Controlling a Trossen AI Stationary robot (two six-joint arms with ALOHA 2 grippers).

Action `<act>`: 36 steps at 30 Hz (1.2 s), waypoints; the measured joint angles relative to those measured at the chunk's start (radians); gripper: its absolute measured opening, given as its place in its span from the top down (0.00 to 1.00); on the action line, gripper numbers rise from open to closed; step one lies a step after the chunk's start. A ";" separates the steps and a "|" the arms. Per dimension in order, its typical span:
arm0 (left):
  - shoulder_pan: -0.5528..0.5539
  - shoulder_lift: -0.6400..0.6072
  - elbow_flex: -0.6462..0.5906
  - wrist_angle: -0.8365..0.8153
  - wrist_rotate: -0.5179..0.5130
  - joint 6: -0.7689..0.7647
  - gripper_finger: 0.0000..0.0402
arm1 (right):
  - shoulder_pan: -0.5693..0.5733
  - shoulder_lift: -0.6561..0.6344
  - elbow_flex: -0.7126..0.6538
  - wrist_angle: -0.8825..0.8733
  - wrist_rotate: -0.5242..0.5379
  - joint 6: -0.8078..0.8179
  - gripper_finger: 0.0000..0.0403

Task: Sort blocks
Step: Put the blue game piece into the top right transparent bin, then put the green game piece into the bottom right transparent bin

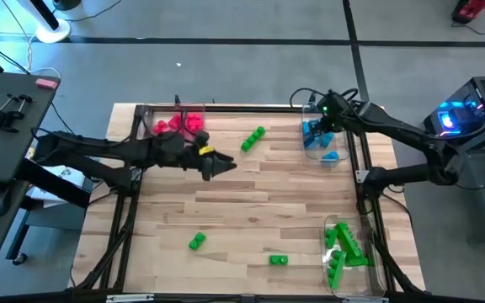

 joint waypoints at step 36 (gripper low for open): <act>0.447 0.898 0.783 -0.715 -0.014 0.589 0.38 | 0.238 -0.336 -0.007 0.282 -0.052 0.306 0.39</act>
